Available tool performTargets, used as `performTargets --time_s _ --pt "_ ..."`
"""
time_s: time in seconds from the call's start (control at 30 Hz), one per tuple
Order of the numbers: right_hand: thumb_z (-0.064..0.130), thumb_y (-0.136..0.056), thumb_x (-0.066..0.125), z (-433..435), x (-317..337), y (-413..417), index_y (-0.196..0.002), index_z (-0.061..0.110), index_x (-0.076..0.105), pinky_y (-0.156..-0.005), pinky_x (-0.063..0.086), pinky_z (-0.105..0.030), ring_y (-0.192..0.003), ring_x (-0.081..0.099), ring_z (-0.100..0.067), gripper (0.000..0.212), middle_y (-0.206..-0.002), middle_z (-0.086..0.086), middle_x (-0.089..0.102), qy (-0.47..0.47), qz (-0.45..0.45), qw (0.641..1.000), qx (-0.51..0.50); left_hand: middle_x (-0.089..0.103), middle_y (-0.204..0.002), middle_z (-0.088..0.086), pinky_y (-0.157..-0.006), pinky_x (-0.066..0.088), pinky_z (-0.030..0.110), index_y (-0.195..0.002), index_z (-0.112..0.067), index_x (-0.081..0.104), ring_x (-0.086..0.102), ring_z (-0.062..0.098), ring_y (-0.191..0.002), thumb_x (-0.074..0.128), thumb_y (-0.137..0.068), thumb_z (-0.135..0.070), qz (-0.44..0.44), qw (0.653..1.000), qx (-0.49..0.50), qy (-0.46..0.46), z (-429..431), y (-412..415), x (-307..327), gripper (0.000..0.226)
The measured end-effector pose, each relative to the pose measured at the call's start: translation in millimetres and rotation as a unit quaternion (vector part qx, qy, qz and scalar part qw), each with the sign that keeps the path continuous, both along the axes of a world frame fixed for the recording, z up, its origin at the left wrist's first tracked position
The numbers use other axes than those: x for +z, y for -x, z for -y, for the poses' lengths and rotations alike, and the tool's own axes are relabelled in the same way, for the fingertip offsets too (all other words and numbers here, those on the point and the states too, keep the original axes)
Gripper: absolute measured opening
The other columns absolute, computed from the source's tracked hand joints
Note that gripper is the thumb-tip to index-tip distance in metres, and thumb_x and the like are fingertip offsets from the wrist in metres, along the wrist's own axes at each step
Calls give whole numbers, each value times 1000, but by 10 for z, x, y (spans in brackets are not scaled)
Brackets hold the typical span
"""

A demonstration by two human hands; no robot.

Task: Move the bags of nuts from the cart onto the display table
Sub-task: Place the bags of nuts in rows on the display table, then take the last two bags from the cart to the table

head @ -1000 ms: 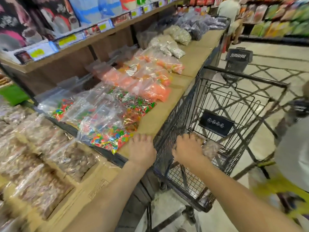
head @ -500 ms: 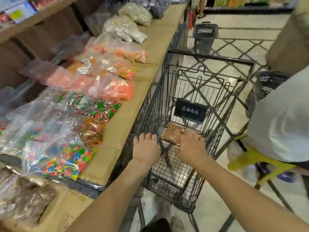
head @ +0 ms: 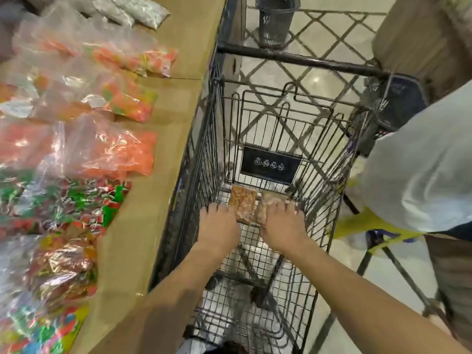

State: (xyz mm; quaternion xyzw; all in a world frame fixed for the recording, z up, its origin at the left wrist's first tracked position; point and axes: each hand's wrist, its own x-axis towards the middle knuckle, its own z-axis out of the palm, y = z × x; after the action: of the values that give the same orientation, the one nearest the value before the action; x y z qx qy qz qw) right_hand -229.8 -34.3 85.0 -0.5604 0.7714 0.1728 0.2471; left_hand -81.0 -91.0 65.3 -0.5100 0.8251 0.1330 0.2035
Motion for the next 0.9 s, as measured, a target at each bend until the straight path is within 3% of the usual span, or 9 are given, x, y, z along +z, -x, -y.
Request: performTargets --time_s 0.17,0.43,0.53,0.63,0.7,0.8,0.9 --pt "36 -105 56 410 -416 140 -160 9 38 -123 33 -60 -152 33 -40 64 -166 -18 35 -19 17 999 -31 53 -152 5 -121 31 51 -147 -16 49 43 28 -144 50 -103 -41 6 1000 -16 -24 392 135 -442 51" --pt "45 -108 50 723 -1204 374 -169 8 14 -127 27 -61 -161 15 -47 80 -177 -22 9 -82 43 994 -50 48 -155 7 -128 20 51 -152 -12 44 37 28 -148 46 -105 -32 35 994 -20 -106 839 521 -1202 51" --pt "48 -107 55 814 -1575 491 -170 10 10 -128 23 -61 -163 9 -45 86 -178 -20 2 -89 68 991 -72 48 -154 9 -125 26 53 -151 -9 44 40 29 -145 45 -108 -25 28 991 -18 -129 895 621 -1471 46" --pt "45 -106 60 866 -2040 587 -163 8 33 -125 29 -59 -158 27 -43 73 -176 -21 12 -102 84 983 -130 52 -141 16 -107 45 45 -145 -7 48 49 31 -128 45 -108 -14 -23 981 69 -179 928 683 -1825 38" --pt "43 -103 65 919 -2295 661 -155 9 45 -118 40 -55 -145 43 -39 65 -170 -18 27 -87 93 975 -182 54 -137 12 -104 46 45 -144 -13 50 50 28 -125 54 -107 -27 -71 968 168 -172 990 692 -2108 40" --pt "50 -100 69 1001 -2611 793 -155 11 38 -108 47 -48 -136 50 -34 75 -155 -14 44 -50 104 947 -299 49 -143 9 -104 45 44 -146 -17 48 46 28 -134 61 -101 -51 -100 964 200 -143 1102 681 -2500 58" --pt "77 -89 67 1049 -2941 902 -153 11 38 -109 52 -49 -134 54 -37 96 -148 -16 51 0 121 899 -422 53 -139 10 -99 45 41 -137 -16 52 50 30 -131 68 -95 -56 -132 937 295 -134 1222 649 -2820 61"
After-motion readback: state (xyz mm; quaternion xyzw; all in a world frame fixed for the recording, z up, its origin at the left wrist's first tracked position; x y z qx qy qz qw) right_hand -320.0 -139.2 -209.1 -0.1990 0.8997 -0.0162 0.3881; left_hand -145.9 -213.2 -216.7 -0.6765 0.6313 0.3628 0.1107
